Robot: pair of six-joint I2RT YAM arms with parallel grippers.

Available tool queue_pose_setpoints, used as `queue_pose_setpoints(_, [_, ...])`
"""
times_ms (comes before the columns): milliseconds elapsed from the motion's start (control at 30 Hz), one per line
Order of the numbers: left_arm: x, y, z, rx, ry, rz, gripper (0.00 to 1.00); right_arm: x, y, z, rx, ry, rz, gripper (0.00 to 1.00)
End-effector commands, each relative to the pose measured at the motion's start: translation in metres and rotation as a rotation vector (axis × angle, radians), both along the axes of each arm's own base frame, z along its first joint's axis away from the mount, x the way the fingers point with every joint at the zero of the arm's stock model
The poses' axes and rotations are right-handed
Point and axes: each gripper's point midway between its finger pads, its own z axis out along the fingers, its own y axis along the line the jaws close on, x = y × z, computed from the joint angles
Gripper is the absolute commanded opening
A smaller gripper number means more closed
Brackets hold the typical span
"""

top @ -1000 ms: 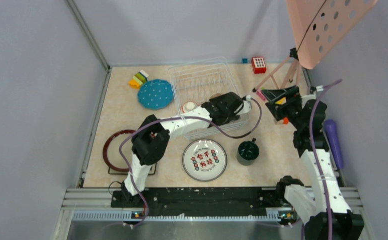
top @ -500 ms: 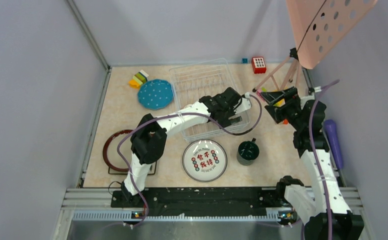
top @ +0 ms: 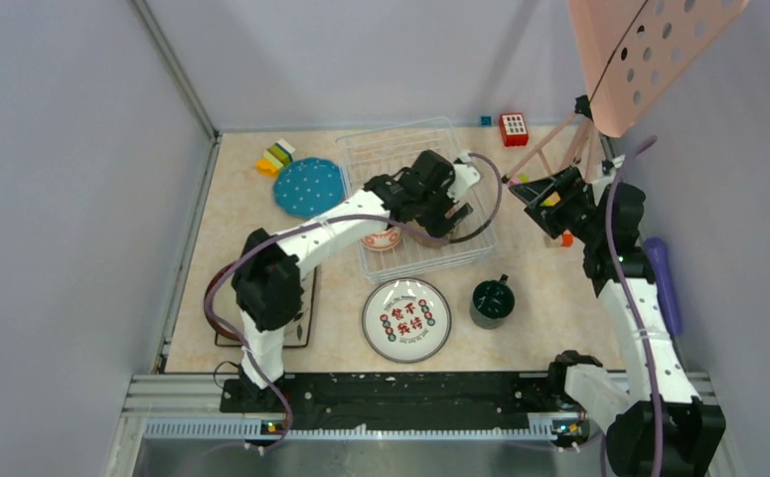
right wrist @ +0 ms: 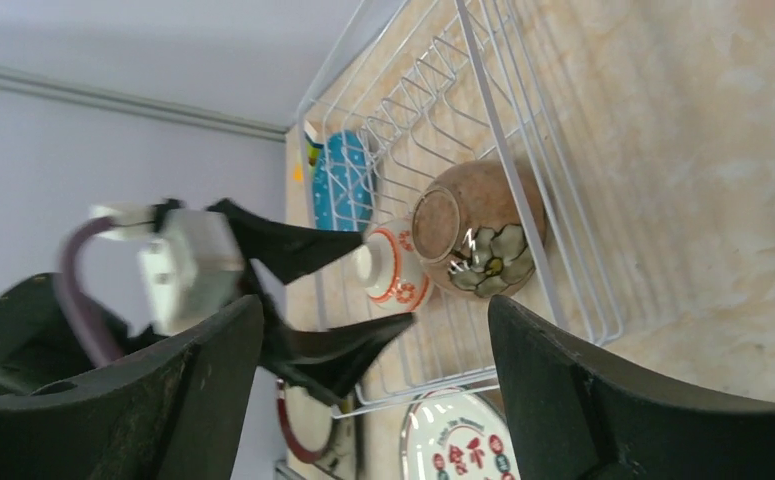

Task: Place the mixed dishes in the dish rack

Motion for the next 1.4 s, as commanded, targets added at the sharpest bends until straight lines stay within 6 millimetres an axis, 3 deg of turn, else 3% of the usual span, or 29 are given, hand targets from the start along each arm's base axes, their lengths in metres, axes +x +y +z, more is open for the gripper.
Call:
queue_pose_setpoints(0, [-0.005,0.006,0.095,-0.351,-0.055,0.059,0.88,0.012,0.000,0.016,-0.176,-0.062,0.099,0.79])
queue_pose_setpoints(100, [-0.005,0.037,0.120,-0.437,-0.111,0.154,0.90,0.021,0.015,0.017,-0.238,-0.061,0.152,0.74])
queue_pose_setpoints(233, [0.008,0.097,0.126,-0.569,-0.035,0.433,0.86,0.037,0.045,0.011,-0.303,-0.051,0.217,0.71])
queue_pose_setpoints(367, [0.004,0.146,0.104,-0.676,0.069,0.624,0.87,0.054,0.064,-0.001,-0.379,-0.027,0.250,0.69])
queue_pose_setpoints(467, [-0.001,0.180,0.087,-0.714,0.036,0.758,0.98,0.064,0.080,-0.014,-0.441,-0.003,0.275,0.69])
queue_pose_setpoints(567, [-0.007,0.205,0.072,-0.747,0.013,0.867,0.98,0.070,0.088,-0.022,-0.437,0.001,0.273,0.69])
queue_pose_setpoints(733, [-0.015,0.208,0.057,-0.764,0.028,0.861,0.98,0.066,0.074,-0.010,-0.423,-0.052,0.170,0.72])
queue_pose_setpoints(933, [-0.015,0.207,0.035,-0.766,0.086,0.896,0.96,0.048,0.058,0.004,-0.417,-0.094,0.091,0.73])
queue_pose_setpoints(1167, [-0.018,0.212,0.024,-0.777,0.086,0.913,0.93,0.024,0.047,0.001,-0.394,-0.144,0.044,0.71])
queue_pose_setpoints(1367, [-0.018,0.213,0.019,-0.781,0.076,0.903,0.91,0.007,0.057,-0.015,-0.582,-0.155,0.100,0.67])
